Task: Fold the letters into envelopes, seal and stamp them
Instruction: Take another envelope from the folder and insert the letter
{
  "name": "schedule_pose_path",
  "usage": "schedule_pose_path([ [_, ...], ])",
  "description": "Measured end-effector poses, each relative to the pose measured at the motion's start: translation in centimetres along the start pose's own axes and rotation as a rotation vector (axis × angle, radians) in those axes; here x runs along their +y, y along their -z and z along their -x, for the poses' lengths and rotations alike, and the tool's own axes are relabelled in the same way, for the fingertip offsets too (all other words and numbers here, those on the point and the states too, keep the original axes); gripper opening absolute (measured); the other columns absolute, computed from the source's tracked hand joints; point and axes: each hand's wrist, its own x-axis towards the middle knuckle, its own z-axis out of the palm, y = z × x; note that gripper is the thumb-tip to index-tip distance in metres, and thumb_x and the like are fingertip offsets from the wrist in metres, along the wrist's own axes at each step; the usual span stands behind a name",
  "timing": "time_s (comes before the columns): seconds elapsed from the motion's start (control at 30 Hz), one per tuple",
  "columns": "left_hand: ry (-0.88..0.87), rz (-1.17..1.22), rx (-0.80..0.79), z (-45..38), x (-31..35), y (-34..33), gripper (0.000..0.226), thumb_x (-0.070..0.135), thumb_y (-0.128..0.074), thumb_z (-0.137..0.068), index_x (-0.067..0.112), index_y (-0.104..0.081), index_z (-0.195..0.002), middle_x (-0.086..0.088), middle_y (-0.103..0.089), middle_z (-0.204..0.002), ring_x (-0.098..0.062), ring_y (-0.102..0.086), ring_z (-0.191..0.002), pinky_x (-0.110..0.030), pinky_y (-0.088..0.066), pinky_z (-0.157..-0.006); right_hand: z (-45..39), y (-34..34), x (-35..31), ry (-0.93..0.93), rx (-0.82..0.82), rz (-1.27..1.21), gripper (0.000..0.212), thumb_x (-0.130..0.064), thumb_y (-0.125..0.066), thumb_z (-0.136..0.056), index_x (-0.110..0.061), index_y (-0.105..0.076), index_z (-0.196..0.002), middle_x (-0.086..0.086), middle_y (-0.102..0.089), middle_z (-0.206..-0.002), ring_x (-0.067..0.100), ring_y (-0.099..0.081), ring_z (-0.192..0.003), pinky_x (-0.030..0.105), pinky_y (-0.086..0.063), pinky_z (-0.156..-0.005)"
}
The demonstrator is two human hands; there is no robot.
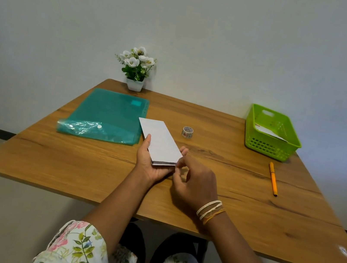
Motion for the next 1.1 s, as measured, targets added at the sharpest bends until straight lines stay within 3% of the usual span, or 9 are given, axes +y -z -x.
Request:
schedule_pose_path([
  [0.13,0.043,0.047,-0.071,-0.4,0.0,0.4,0.075,0.062,-0.053,-0.085,0.003,-0.040,-0.130,-0.035,-0.052,-0.126,-0.050,-0.055,-0.113,-0.063,-0.044,-0.093,0.6,-0.3,0.1,0.032,-0.046,0.036,0.021,-0.025,-0.065,-0.078,-0.023,-0.069,-0.099,-0.002,-0.074,-0.085,0.010,-0.062,-0.062,0.018,-0.047,-0.052],
  [0.23,0.042,0.040,-0.105,-0.7,0.0,0.4,0.083,0.067,-0.049,-0.085,0.004,-0.034,-0.135,-0.037,-0.047,-0.129,-0.050,-0.052,-0.117,-0.064,-0.045,-0.088,0.6,-0.6,-0.1,0.062,-0.050,0.060,0.030,-0.023,-0.064,-0.079,-0.022,-0.069,-0.109,0.001,-0.075,-0.093,0.014,-0.068,-0.068,0.019,-0.048,-0.053],
  [0.37,0.050,0.019,-0.120,-1.0,-0.2,0.4,0.088,0.072,-0.047,-0.083,0.006,-0.031,-0.139,-0.038,-0.044,-0.132,-0.048,-0.050,-0.121,-0.064,-0.045,-0.086,0.5,-1.3,-0.7,0.064,-0.049,0.075,0.037,-0.023,-0.058,-0.082,-0.021,-0.063,-0.119,0.005,-0.074,-0.101,0.019,-0.068,-0.069,0.029,-0.054,-0.053],
  [0.57,0.044,0.006,-0.130,-1.5,-0.1,0.6,0.095,0.078,-0.047,-0.078,0.004,-0.034,-0.137,-0.036,-0.048,-0.130,-0.047,-0.053,-0.118,-0.062,-0.043,-0.092,0.7,-1.1,-1.6,0.089,0.113,0.017,0.023,-0.019,-0.065,-0.078,-0.019,-0.071,-0.100,0.001,-0.074,-0.092,0.017,-0.068,-0.071,0.031,-0.053,-0.053],
  [0.67,0.045,0.000,-0.141,-1.9,-0.1,1.0,0.095,0.077,-0.049,-0.077,0.003,-0.038,-0.136,-0.036,-0.051,-0.128,-0.048,-0.054,-0.117,-0.060,-0.034,-0.107,0.3,-1.2,-1.6,0.046,0.083,0.086,0.023,-0.022,-0.062,-0.079,-0.019,-0.071,-0.100,-0.001,-0.069,-0.098,0.018,-0.064,-0.067,0.030,-0.050,-0.048],
  [0.77,0.052,-0.018,-0.165,-1.9,-0.1,1.0,0.090,0.078,-0.046,-0.078,0.000,-0.046,-0.122,-0.036,-0.051,-0.128,-0.046,-0.052,-0.121,-0.058,-0.032,-0.109,0.1,-1.4,-1.4,0.025,0.013,0.131,0.027,-0.026,-0.059,-0.081,-0.020,-0.070,-0.104,-0.002,-0.067,-0.102,0.017,-0.063,-0.067,0.029,-0.050,-0.047],
  [0.87,0.056,-0.022,-0.161,-1.4,-0.2,0.5,0.091,0.080,-0.040,-0.079,-0.002,-0.047,-0.116,-0.035,-0.049,-0.129,-0.043,-0.052,-0.121,-0.060,-0.041,-0.098,0.2,-1.5,-1.8,0.021,-0.022,0.147,0.035,-0.024,-0.058,-0.078,-0.020,-0.067,-0.111,-0.001,-0.069,-0.105,0.019,-0.066,-0.072,0.029,-0.052,-0.049],
  [0.97,0.045,-0.006,-0.141,-1.4,-0.2,0.2,0.093,0.081,-0.038,-0.079,0.003,-0.039,-0.131,-0.035,-0.046,-0.131,-0.044,-0.055,-0.115,-0.062,-0.046,-0.085,0.5,-1.8,-2.3,0.000,-0.054,0.154,0.035,-0.019,-0.059,-0.078,-0.019,-0.063,-0.112,0.003,-0.072,-0.098,0.022,-0.068,-0.071,0.030,-0.052,-0.050],
  [1.1,0.056,-0.012,-0.131,-1.2,-0.3,0.1,0.092,0.080,-0.039,-0.079,0.010,-0.033,-0.140,-0.035,-0.044,-0.133,-0.044,-0.054,-0.118,-0.062,-0.045,-0.086,0.3,-2.3,-2.5,-0.059,-0.098,0.081,0.037,-0.011,-0.051,-0.083,-0.015,-0.057,-0.119,0.010,-0.069,-0.103,0.029,-0.065,-0.077,0.036,-0.052,-0.057],
])
